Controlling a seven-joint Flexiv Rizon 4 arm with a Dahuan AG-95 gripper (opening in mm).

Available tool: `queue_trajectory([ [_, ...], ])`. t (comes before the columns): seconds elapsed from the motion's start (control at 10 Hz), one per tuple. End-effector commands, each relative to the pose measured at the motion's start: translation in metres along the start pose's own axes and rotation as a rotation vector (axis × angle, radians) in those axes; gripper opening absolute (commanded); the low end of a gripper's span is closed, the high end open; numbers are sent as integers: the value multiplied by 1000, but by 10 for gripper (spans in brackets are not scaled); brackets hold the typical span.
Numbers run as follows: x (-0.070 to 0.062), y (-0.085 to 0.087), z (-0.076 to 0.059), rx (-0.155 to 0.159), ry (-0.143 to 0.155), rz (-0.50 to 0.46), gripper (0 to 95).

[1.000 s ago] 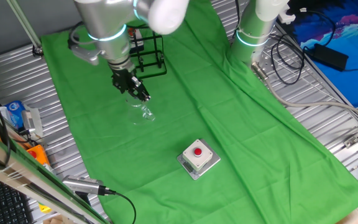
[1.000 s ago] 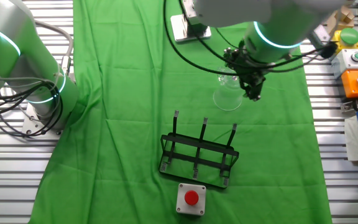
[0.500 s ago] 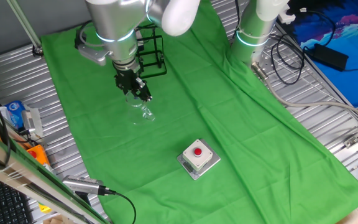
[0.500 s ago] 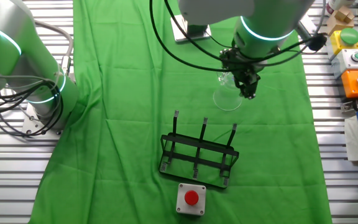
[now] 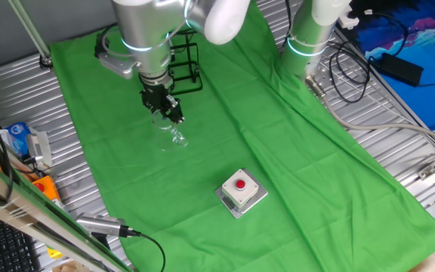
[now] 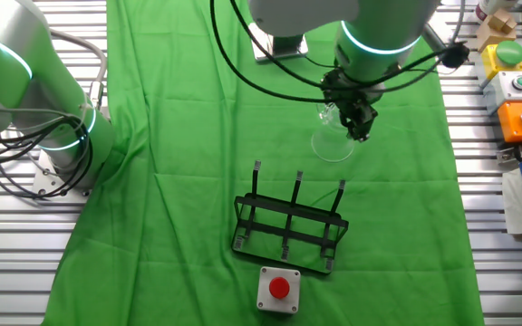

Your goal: Take the cup off the cup rack

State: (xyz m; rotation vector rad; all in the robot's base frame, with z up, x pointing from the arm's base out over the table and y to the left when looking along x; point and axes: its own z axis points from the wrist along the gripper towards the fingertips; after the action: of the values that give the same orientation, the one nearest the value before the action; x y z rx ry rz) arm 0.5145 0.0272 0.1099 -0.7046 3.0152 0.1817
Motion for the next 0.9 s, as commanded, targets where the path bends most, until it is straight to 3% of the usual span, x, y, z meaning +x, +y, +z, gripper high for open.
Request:
queue_trajectory([
  [0.1, -1, 0, 1, -143, -35, 115, 0],
  [0.4, -14, 1, -10, -141, -22, 165, 0],
  [0.6, -19, 0, -13, -201, -34, 191, 0],
  [0.9, -19, 1, -14, -248, -49, 218, 0],
])
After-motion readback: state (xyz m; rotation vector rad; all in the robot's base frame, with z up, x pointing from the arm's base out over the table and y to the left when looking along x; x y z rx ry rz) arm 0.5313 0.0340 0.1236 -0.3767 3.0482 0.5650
